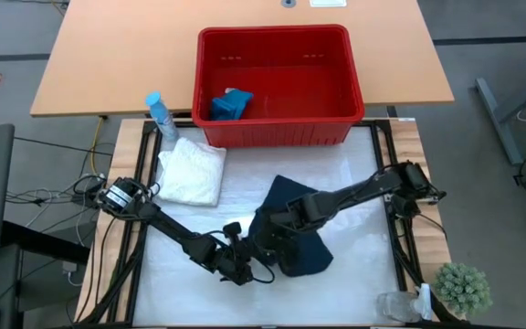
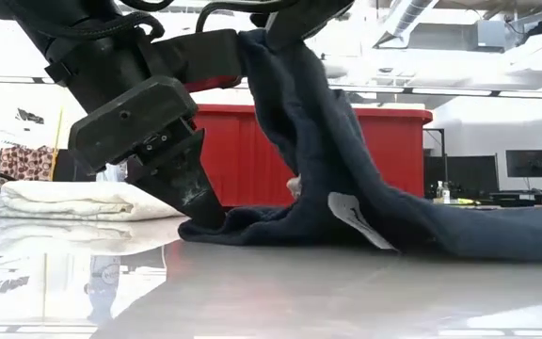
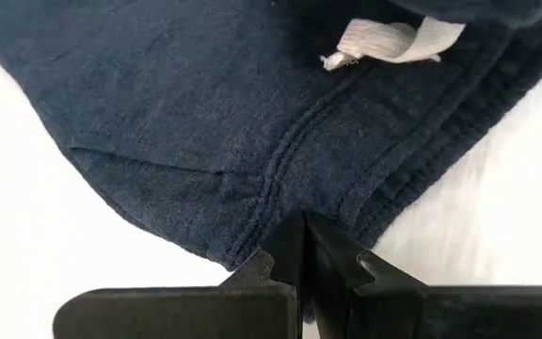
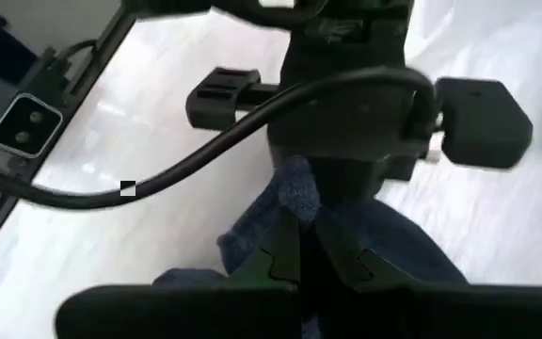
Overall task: Fold Laundry from Bin
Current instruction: Fold the black shorts
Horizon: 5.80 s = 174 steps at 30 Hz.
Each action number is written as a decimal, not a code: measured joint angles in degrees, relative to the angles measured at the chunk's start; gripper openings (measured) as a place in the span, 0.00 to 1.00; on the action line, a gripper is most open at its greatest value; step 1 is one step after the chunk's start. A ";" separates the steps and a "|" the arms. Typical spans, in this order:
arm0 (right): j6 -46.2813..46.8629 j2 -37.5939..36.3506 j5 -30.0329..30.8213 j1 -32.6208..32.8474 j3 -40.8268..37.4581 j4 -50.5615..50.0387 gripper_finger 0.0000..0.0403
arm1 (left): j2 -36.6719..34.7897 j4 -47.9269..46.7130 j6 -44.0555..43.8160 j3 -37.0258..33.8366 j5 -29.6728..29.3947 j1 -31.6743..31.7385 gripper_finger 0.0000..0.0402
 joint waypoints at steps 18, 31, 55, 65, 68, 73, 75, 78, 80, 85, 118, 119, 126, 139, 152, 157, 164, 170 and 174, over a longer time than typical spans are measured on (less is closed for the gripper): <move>-5.25 6.91 -5.53 -3.35 -0.02 1.47 0.07 | -0.04 -1.93 6.83 0.00 -2.88 -1.02 0.00; -9.67 10.23 -13.84 -7.23 0.12 5.80 0.07 | -0.04 -1.54 11.09 0.00 -7.01 -2.32 0.00; -11.24 12.00 -16.92 -12.49 -0.02 11.15 0.07 | -7.00 -11.90 8.14 0.87 -7.48 -3.12 0.00; -11.23 13.04 -16.99 -13.75 -0.02 12.58 0.07 | -15.65 -22.84 1.31 0.87 -10.89 -7.74 0.00; -12.72 13.04 -17.01 -13.70 -0.02 12.77 0.07 | -17.63 -24.86 -1.46 0.87 -12.81 -8.67 0.00; -13.16 13.05 -17.00 -13.97 -0.02 15.26 0.07 | -17.86 -21.92 -3.76 0.79 -16.71 -9.66 0.00; -13.16 13.03 -16.99 -14.05 0.00 16.09 0.07 | -17.69 -19.20 -3.86 0.22 -17.10 -9.62 0.00; -13.16 13.03 -16.93 -14.10 0.00 16.05 0.07 | -17.66 -16.01 -3.94 -1.40 -17.11 -9.60 0.00; -13.16 13.03 -16.90 -14.03 0.00 16.05 0.07 | -17.66 -14.98 -4.54 -2.49 -17.97 -9.62 0.00; -12.88 14.42 -16.88 -14.25 0.07 17.64 0.07 | -17.58 -13.49 -5.71 -4.24 -17.75 -9.62 0.00; -10.15 20.46 -16.66 -14.34 0.11 20.73 0.07 | -17.55 10.96 -6.76 -20.01 -14.92 -7.20 0.00; -10.15 20.46 -16.68 -14.34 0.11 20.71 0.07 | -17.55 12.78 -6.18 -20.96 -14.73 -6.78 0.00; -10.15 20.46 -16.69 -14.34 0.09 20.69 0.09 | -17.55 17.39 -1.85 -22.25 -11.27 -4.26 0.00; -10.15 20.48 -16.31 -14.34 0.04 20.56 0.24 | -17.55 17.07 -1.03 -22.25 -8.56 -4.07 0.00; -10.05 20.48 -15.13 -14.27 0.04 20.62 0.45 | -17.55 16.05 0.72 -22.25 -10.68 -3.83 0.00; -10.06 20.48 -15.11 -14.27 0.04 20.60 0.51 | -17.55 16.12 0.65 -22.25 -10.59 -3.29 0.00; -9.99 20.57 -14.98 -14.29 3.26 17.80 0.56 | -17.55 17.42 0.56 -22.25 -9.31 -3.23 0.00; -10.07 20.57 -14.99 -14.29 4.13 17.95 0.56 | -17.55 18.62 1.37 -22.48 -8.65 -3.28 0.00; -10.15 20.57 -15.00 -14.29 4.13 17.89 0.56 | -17.55 19.94 0.84 -24.03 -8.96 -3.26 0.00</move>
